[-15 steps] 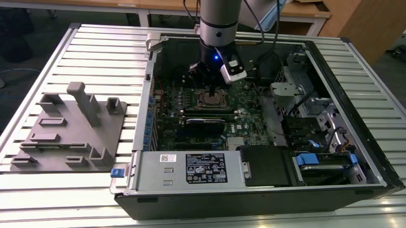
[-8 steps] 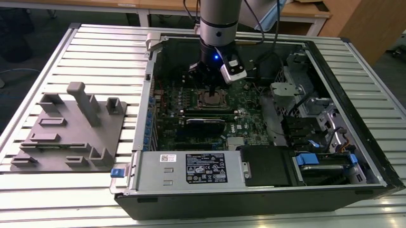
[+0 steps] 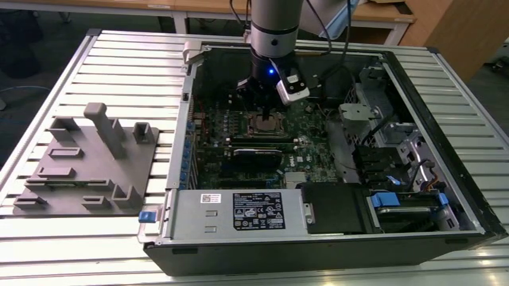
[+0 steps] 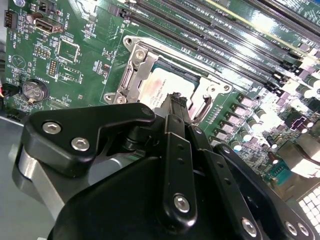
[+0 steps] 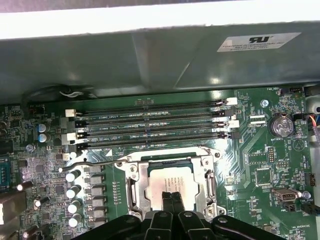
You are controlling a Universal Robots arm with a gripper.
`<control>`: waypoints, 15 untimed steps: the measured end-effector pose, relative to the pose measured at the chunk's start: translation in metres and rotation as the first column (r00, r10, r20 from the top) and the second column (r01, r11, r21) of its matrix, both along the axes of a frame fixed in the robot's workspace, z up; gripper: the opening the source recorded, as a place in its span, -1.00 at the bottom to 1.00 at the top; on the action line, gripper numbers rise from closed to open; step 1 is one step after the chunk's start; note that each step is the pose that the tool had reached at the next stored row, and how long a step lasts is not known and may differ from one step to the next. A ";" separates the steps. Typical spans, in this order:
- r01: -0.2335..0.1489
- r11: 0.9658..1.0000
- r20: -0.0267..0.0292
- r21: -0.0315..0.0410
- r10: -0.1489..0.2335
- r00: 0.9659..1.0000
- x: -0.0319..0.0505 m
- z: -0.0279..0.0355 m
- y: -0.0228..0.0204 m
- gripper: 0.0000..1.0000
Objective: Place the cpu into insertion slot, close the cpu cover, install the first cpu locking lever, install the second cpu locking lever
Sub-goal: 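Install the first cpu locking lever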
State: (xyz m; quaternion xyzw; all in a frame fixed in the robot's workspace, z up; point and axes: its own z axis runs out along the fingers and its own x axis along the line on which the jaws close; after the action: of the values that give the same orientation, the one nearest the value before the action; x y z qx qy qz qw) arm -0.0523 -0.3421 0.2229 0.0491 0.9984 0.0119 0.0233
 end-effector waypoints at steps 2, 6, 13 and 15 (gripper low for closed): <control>0.000 1.000 0.000 0.000 0.000 1.000 0.0000 0.0020 0.0000 -0.80; 0.000 1.000 0.000 0.000 0.000 1.000 0.0000 0.0030 0.0000 -0.80; 0.000 1.000 0.000 0.000 0.000 1.000 0.0000 0.0034 0.0000 -0.80; 0.000 1.000 0.000 0.000 0.000 1.000 0.0000 0.0038 0.0000 -0.80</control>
State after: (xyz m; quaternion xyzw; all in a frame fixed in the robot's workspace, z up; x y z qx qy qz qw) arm -0.0523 -0.3421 0.2267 0.0491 0.9985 0.0118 0.0232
